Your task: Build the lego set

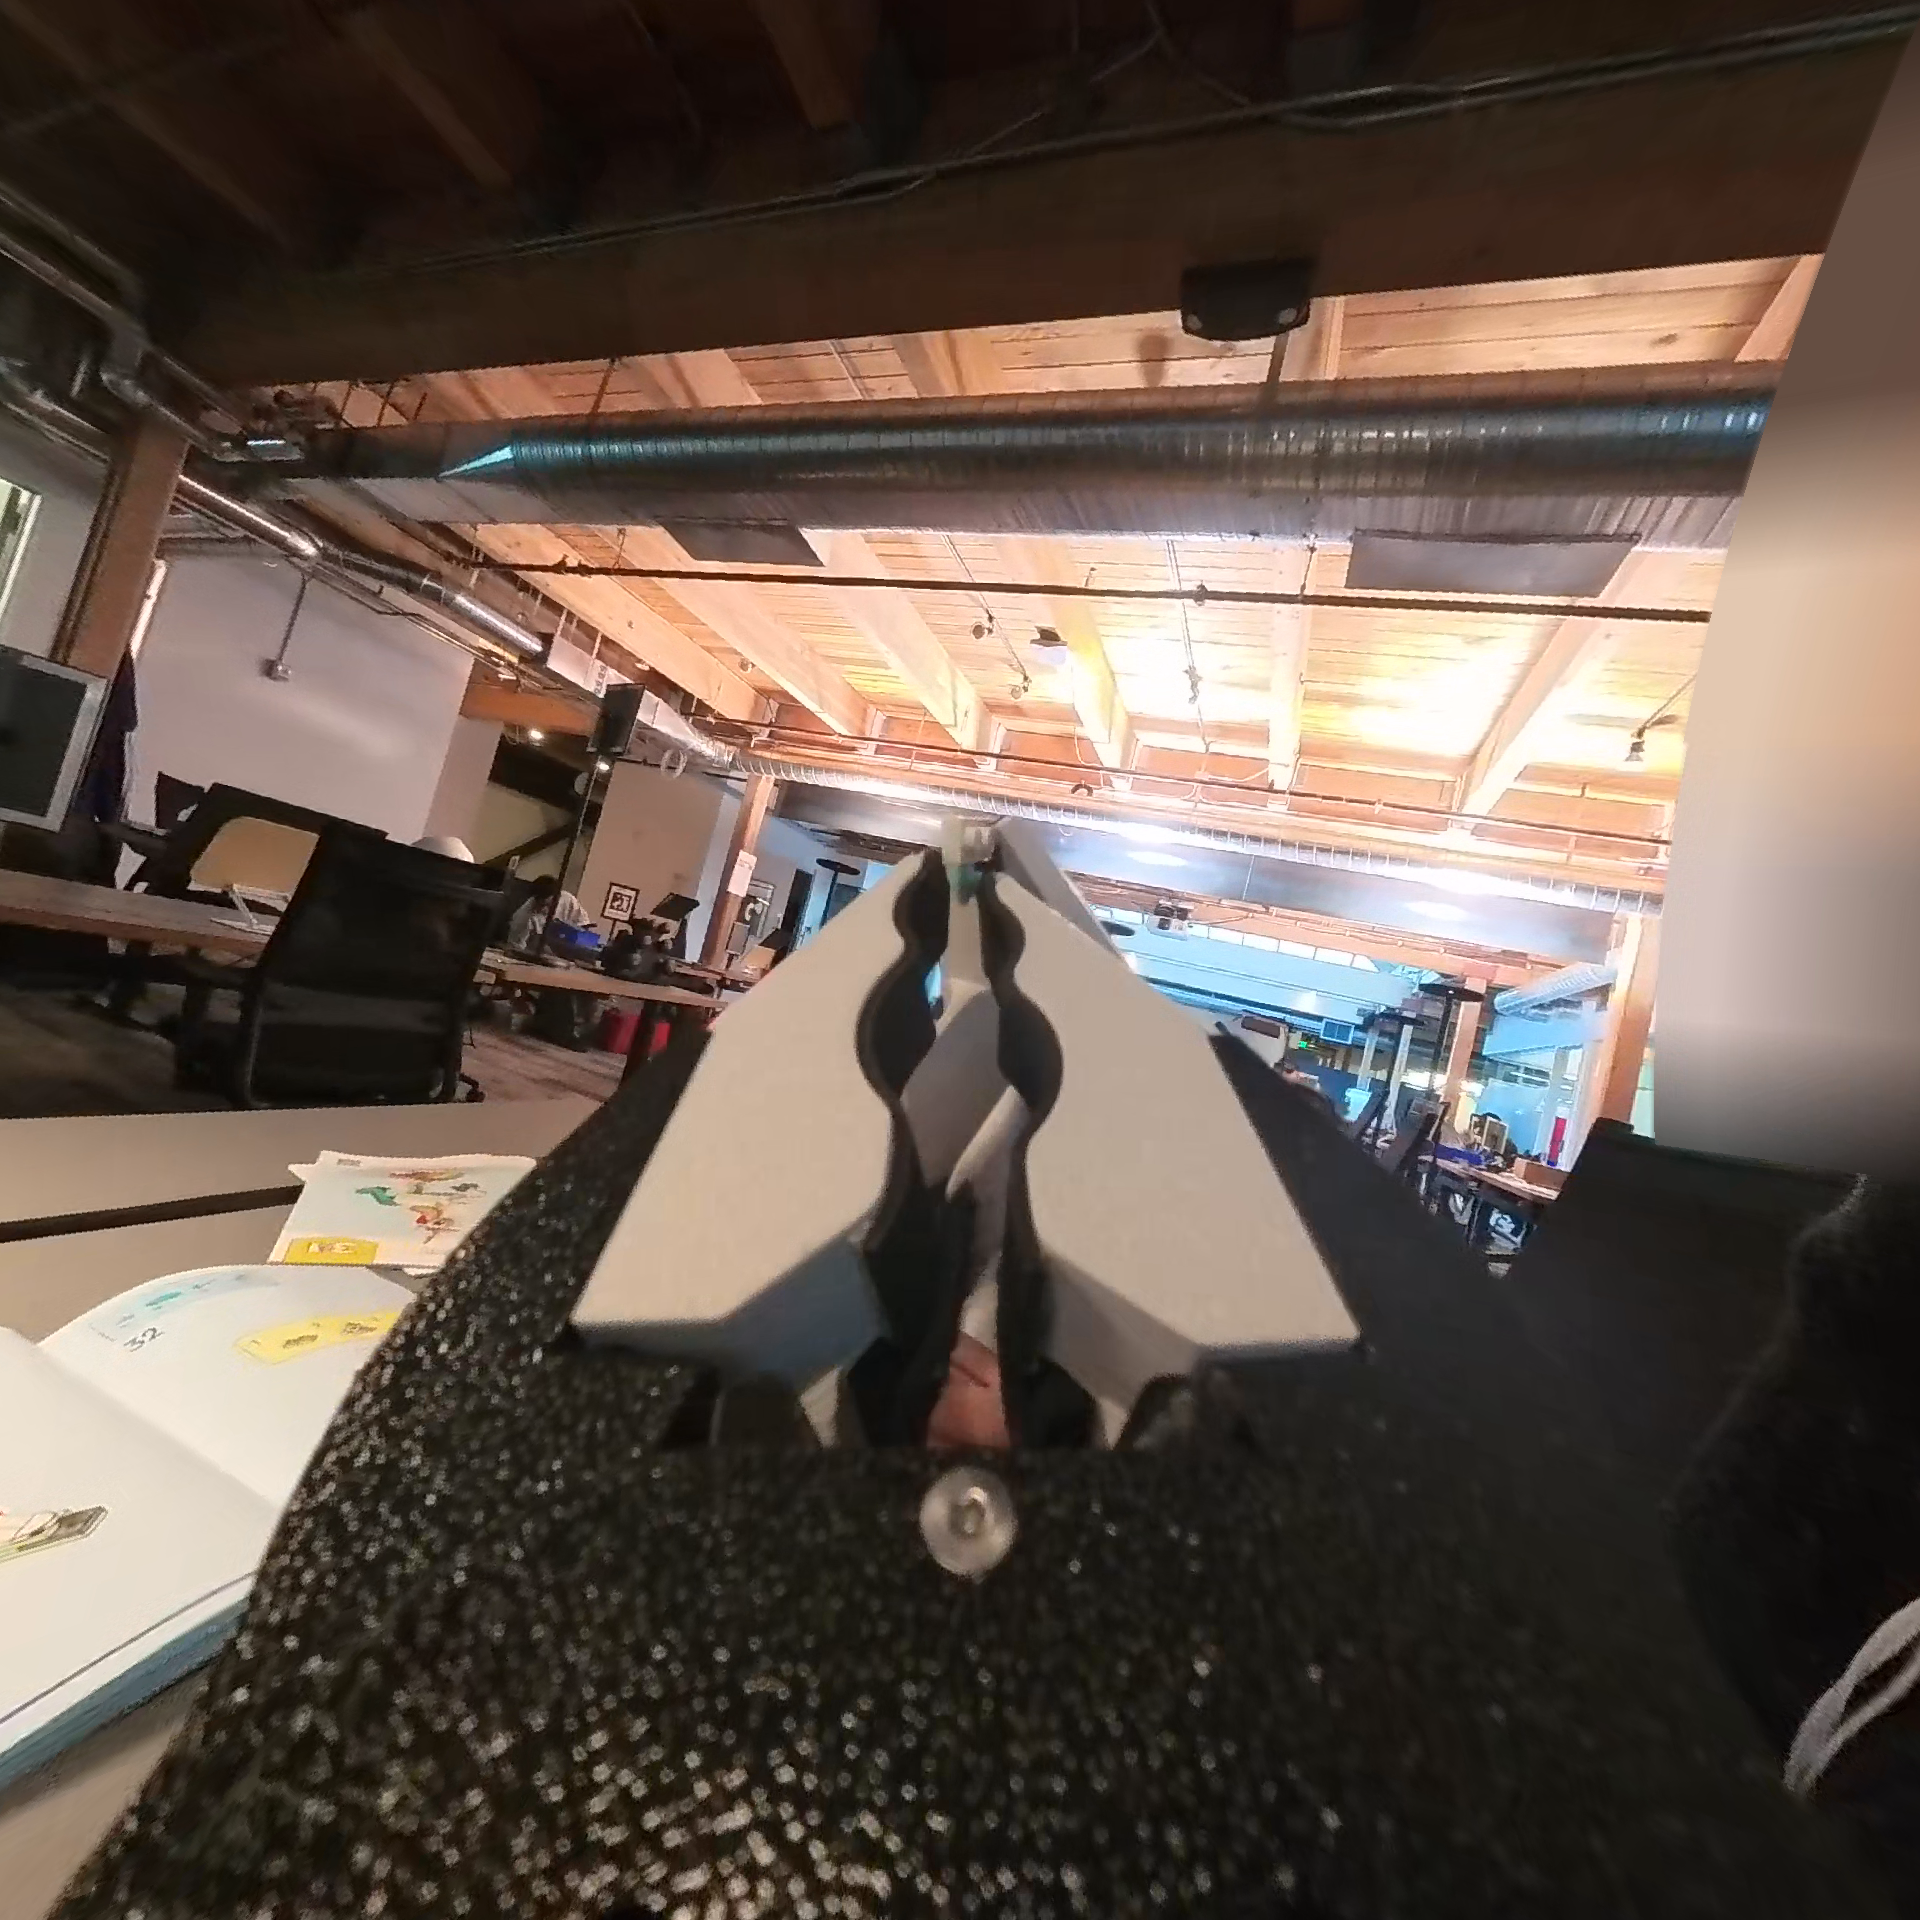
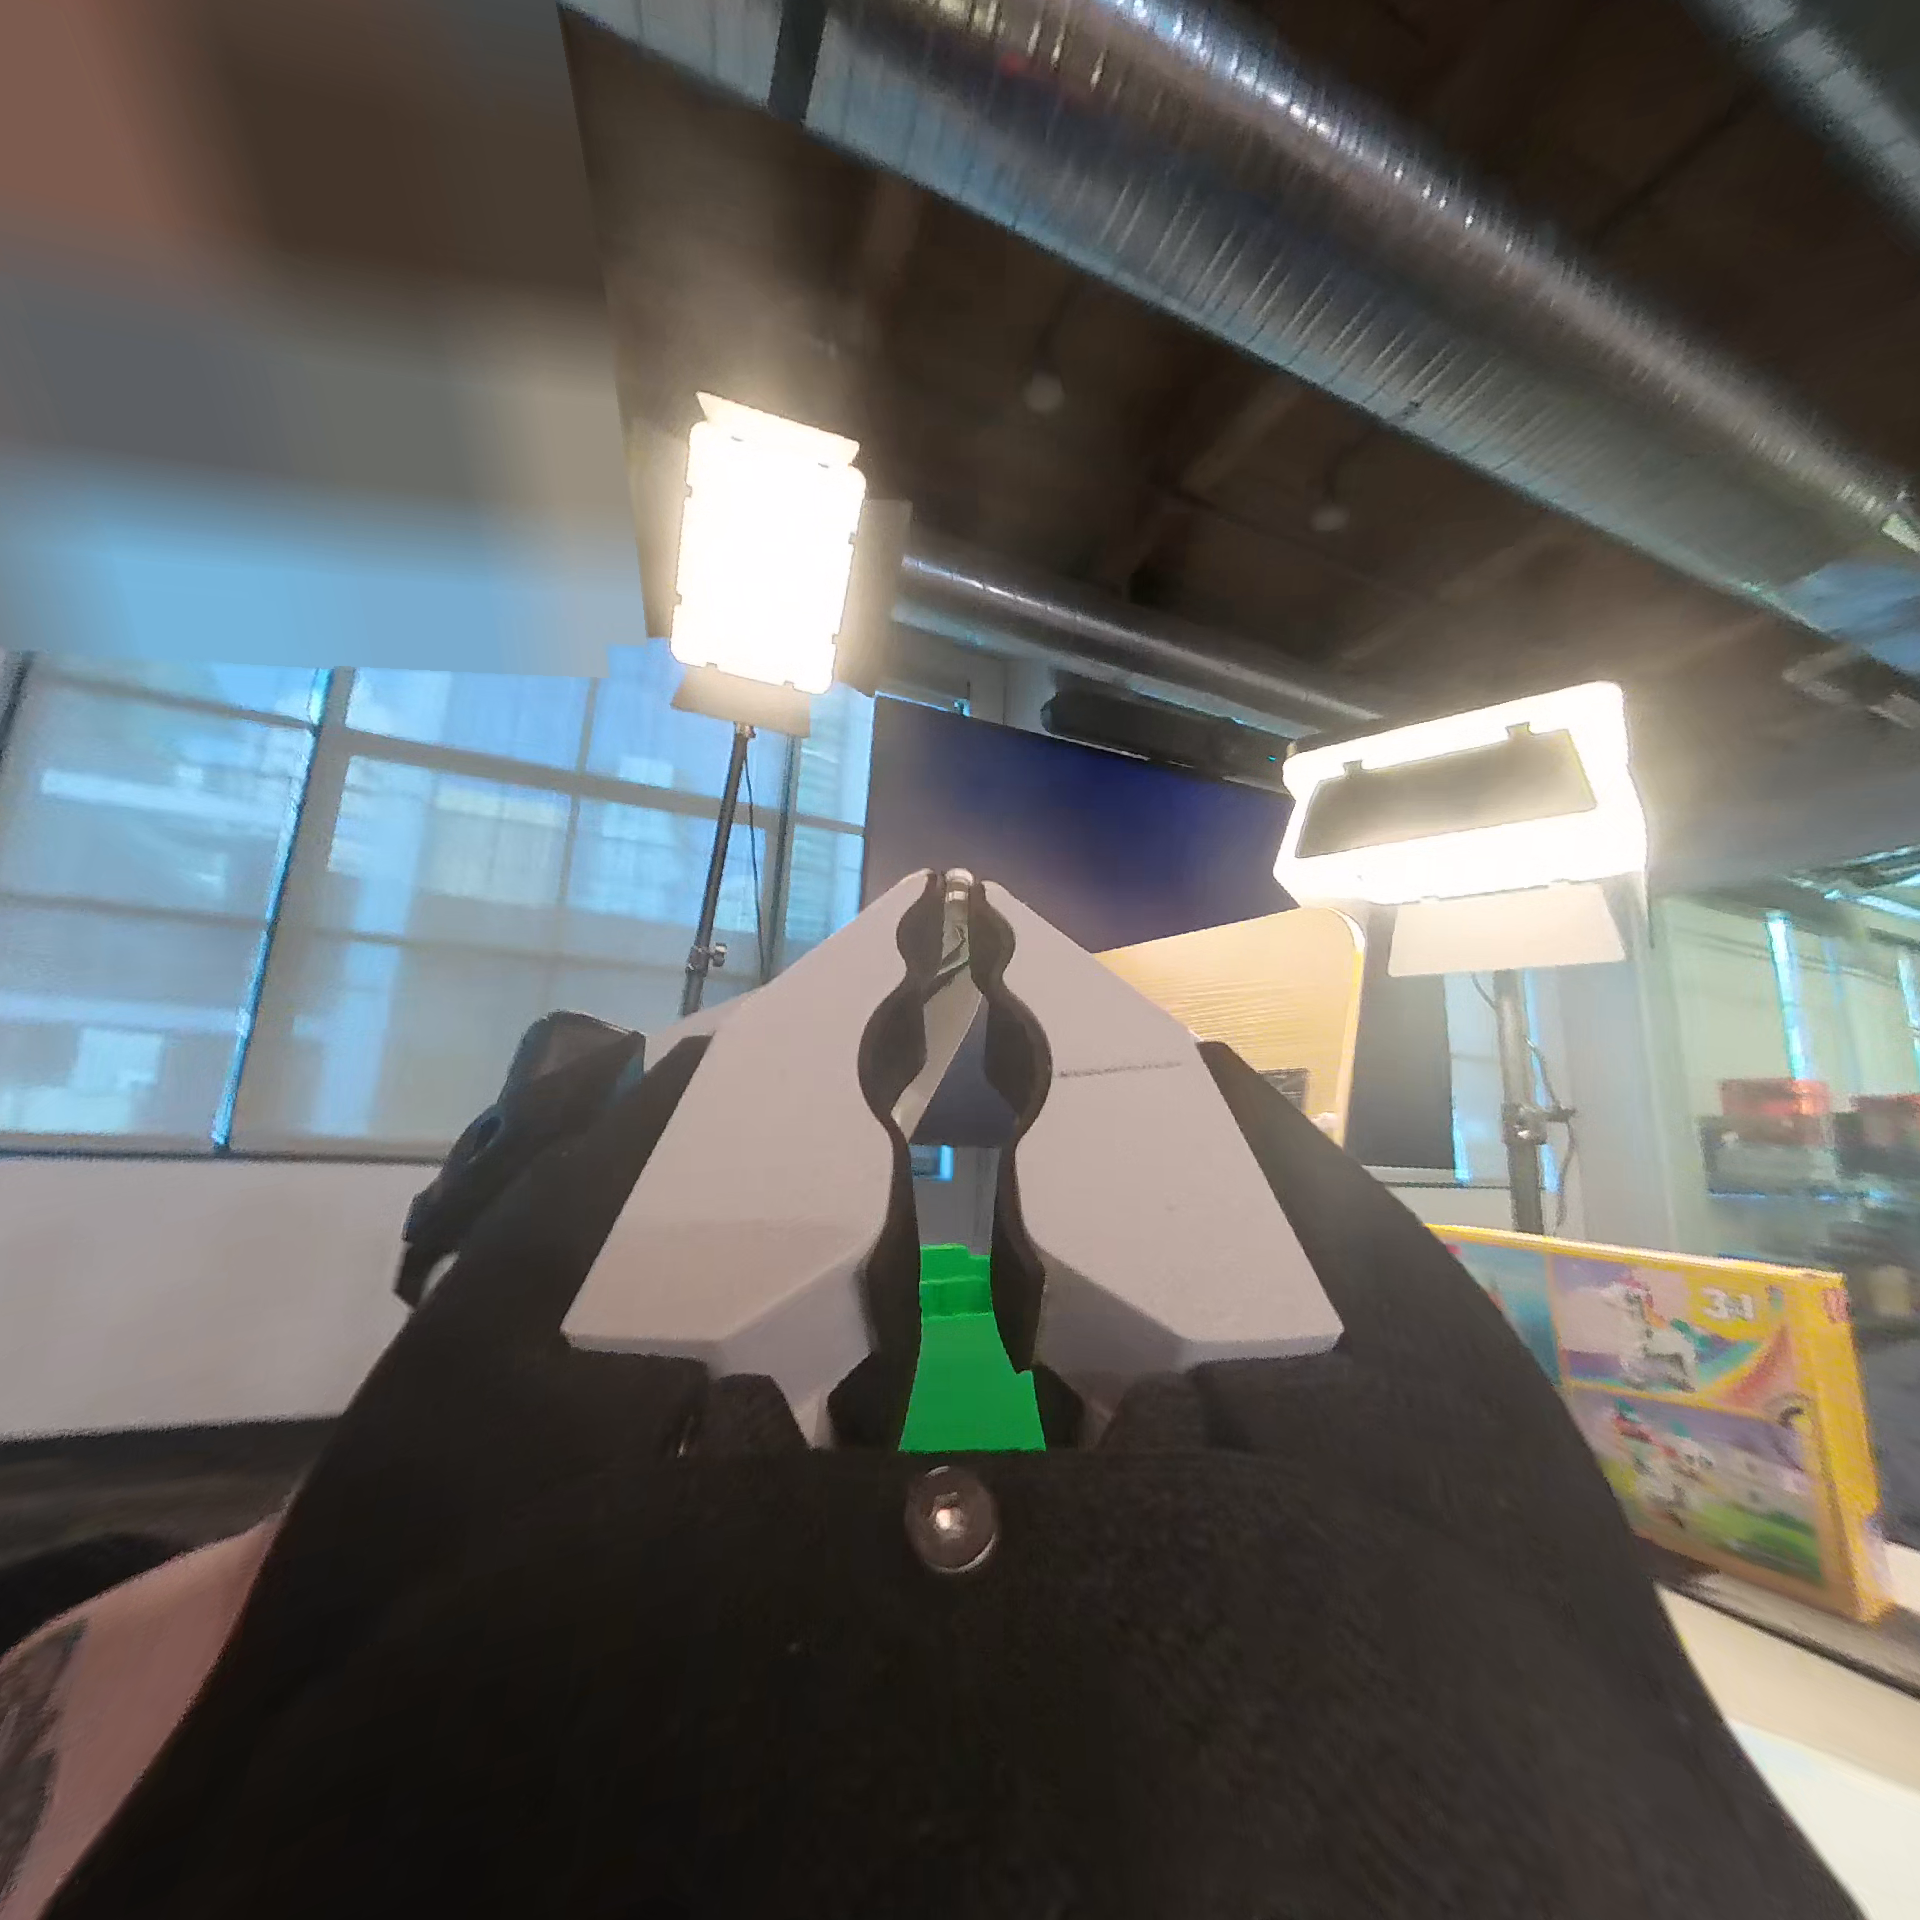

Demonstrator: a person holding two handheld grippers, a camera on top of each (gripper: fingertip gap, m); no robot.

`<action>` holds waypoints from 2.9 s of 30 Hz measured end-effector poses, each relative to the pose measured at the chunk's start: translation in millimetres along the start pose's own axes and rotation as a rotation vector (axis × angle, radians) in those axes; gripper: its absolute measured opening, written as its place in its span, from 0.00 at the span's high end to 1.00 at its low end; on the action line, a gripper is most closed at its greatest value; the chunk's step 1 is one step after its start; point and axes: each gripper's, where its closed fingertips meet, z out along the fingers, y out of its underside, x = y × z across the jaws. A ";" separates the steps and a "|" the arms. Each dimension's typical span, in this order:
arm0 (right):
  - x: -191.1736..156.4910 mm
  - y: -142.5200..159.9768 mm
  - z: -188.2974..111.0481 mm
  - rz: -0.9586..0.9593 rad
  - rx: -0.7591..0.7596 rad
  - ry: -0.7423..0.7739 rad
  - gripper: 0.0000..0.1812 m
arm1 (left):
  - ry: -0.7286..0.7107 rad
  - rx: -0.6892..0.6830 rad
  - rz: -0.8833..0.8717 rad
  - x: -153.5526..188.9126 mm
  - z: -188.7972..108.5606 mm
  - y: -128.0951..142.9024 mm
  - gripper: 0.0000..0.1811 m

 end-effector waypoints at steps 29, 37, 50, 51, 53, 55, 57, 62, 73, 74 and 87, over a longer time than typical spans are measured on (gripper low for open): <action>-9.6 -1.7 2.4 0.277 0.052 -0.084 0.99 | 0.103 0.081 -0.021 10.9 -7.2 -7.9 0.98; 0.3 -1.8 -0.6 0.319 0.067 -0.054 0.99 | 0.165 0.054 -0.047 20.5 -4.6 -3.3 0.81; -12.2 -4.1 0.7 0.320 0.083 -0.115 0.99 | 0.185 0.116 -0.156 18.9 -7.4 -10.0 0.93; -13.1 -4.5 0.3 0.324 0.086 -0.118 0.99 | 0.191 0.121 -0.168 19.2 -7.5 -10.3 0.93; -14.0 -4.6 0.1 0.327 0.090 -0.121 0.99 | 0.203 0.129 -0.203 19.3 -7.7 -10.7 0.93; -13.8 -4.4 -0.1 0.335 0.094 -0.123 0.99 | 0.214 0.135 -0.230 19.7 -7.7 -11.0 0.94; -14.8 -5.4 -0.3 0.345 0.101 -0.130 0.99 | 0.232 0.143 -0.263 20.9 -7.7 -11.7 0.94; -16.8 -6.9 -0.6 0.353 0.108 -0.142 0.99 | 0.245 0.156 -0.288 21.3 -8.3 -12.8 0.97; -20.0 -8.2 0.5 0.263 0.087 -0.137 0.99 | 0.193 0.124 -0.155 21.7 -7.7 -11.6 0.97; -19.1 -7.4 0.2 0.268 0.086 -0.134 0.99 | 0.177 0.127 -0.136 20.7 -7.9 -11.5 0.97; -16.6 -5.2 -1.6 0.295 0.040 -0.155 0.98 | 0.196 0.080 -0.157 18.1 -7.3 -7.6 0.98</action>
